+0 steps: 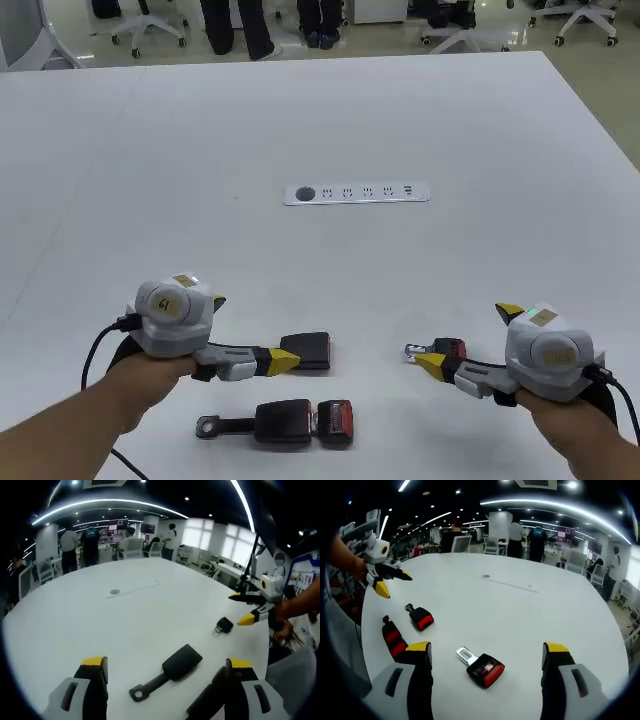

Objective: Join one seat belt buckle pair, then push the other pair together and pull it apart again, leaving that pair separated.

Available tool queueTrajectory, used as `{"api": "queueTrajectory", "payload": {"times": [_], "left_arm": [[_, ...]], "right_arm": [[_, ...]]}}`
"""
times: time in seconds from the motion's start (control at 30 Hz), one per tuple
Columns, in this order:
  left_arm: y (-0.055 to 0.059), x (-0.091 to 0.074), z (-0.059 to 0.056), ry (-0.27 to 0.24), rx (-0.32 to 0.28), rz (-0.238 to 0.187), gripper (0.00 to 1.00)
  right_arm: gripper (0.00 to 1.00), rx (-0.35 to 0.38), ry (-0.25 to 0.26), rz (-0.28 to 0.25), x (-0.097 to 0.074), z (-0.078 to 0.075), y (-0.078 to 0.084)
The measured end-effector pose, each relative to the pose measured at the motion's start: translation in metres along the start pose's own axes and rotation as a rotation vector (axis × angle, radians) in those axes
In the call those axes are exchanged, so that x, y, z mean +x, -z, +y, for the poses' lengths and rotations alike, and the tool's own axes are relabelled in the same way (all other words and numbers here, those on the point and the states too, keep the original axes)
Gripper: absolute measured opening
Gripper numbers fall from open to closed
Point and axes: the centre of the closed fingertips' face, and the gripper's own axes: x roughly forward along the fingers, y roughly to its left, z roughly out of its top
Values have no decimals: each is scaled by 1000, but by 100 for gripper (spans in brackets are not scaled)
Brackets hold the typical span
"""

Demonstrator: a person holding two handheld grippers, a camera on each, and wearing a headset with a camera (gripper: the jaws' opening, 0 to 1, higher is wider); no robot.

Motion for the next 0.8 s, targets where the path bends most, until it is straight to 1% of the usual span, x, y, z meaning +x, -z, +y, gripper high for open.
{"api": "queueTrajectory", "payload": {"times": [0.03,0.07,0.1,0.2,0.23,0.27,0.33,0.4,0.43,0.47,0.5,0.6,0.67,0.7,0.77,0.8], "left_arm": [[5,-3,6,-5,-20,-9,100],[5,-6,4,-7,-30,-18,100],[6,-11,-1,-11,-28,-25,100],[10,-19,-3,-14,-21,-34,100],[12,-25,-9,-19,-9,-34,100],[13,-28,-10,-22,-3,-36,100],[14,-36,-9,-26,-19,-57,100],[17,-44,-9,-37,-27,-77,100],[17,-50,-10,-39,-40,-91,100],[18,-53,-9,-40,-48,-98,100],[21,-58,-6,-44,-45,-100,100],[26,-68,-6,-48,-54,-111,100],[28,-74,-8,-51,-56,-116,100],[27,-78,-11,-51,-57,-125,100],[29,-86,-10,-49,-59,-140,100],[29,-88,-12,-50,-55,-140,100]], "right_arm": [[92,6,0,-6,-3,3,-1],[93,2,5,-10,-5,4,-2],[94,-4,11,-15,-7,6,-2],[96,13,16,-27,-12,11,-2],[97,14,27,-36,-17,13,-4],[97,14,27,-37,-19,14,-4],[98,25,33,-47,-24,17,-5],[98,29,38,-57,-32,25,-6],[97,29,42,-64,-35,25,-6],[98,26,44,-68,-37,25,-6],[98,23,44,-71,-41,30,-6],[99,3,45,-64,-51,40,-3],[99,3,41,-66,-56,44,-2],[99,3,42,-66,-59,45,-1],[99,4,50,-69,-64,45,1],[99,9,51,-72,-66,46,1]]}}
